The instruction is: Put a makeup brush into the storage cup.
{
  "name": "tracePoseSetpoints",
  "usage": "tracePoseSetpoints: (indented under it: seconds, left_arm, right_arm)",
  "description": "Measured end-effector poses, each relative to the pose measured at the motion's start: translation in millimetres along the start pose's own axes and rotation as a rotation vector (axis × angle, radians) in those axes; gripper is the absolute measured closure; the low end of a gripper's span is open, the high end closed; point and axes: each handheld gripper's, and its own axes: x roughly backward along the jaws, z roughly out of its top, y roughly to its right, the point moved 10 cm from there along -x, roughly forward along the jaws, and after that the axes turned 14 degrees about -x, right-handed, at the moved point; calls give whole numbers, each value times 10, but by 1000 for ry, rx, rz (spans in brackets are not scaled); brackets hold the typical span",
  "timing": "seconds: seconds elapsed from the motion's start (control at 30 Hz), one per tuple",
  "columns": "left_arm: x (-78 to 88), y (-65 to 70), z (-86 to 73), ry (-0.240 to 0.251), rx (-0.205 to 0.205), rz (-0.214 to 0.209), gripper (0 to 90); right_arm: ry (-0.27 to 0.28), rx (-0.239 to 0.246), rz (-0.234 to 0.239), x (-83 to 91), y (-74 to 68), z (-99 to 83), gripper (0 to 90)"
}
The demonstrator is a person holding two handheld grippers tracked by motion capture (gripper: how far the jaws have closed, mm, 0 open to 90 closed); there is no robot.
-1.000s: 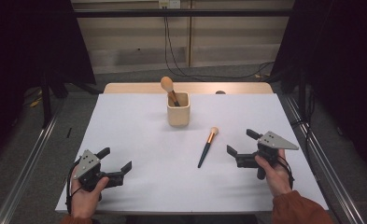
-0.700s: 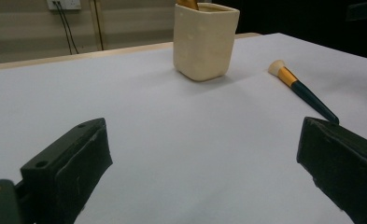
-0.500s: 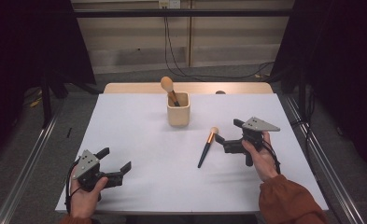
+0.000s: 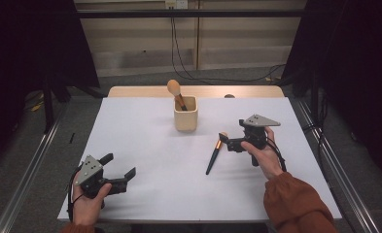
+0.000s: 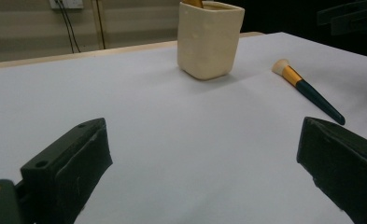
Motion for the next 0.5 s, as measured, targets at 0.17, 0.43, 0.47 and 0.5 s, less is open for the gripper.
tracePoseSetpoints:
  seconds: [0.17,0.43,0.47,0.5]
  left_arm:
    - [0,3,-6,-2,-2,-5,26]
    - [-3,3,-10,-3,-1,-8,26]
    - [-3,4,-9,-2,3,-8,26]
    - [4,7,-4,-1,3,-5,26]
  right_arm:
    - [-42,-20,-9,-79,42,42,13]
    - [-122,-4,-8,-161,71,10,13]
    - [-128,-5,-8,-164,69,8,13]
    - [-133,-7,-6,-169,67,11,13]
